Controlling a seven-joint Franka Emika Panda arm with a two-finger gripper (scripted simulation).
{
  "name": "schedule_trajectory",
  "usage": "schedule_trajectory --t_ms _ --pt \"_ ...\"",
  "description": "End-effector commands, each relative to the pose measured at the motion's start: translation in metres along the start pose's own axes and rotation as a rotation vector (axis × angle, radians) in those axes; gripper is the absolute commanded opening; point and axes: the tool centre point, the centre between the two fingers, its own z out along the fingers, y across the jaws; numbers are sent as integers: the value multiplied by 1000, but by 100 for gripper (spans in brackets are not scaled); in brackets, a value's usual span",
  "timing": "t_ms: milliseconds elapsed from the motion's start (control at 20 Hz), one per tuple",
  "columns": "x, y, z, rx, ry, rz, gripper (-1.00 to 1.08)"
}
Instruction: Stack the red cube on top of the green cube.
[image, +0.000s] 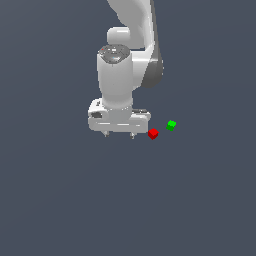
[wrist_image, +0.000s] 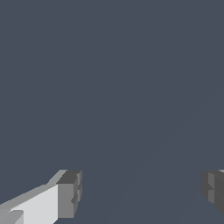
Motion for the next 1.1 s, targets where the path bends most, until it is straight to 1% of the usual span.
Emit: schedule_trajectory --t_ms 0,250,400,550,750,900,1050 --pt "0 0 0 0 0 0 100" --pt "-5 -11 6 2 -3 -36 100" --pt "-12 -26 16 4 -8 -89 100" --pt "-24 -47 29 7 -14 -164 100" --pt "-49 -81 51 13 -25 -293 100" --pt "-75 -108 71 18 -35 -407 100" --pt "-101 -130 88 22 -44 -509 100"
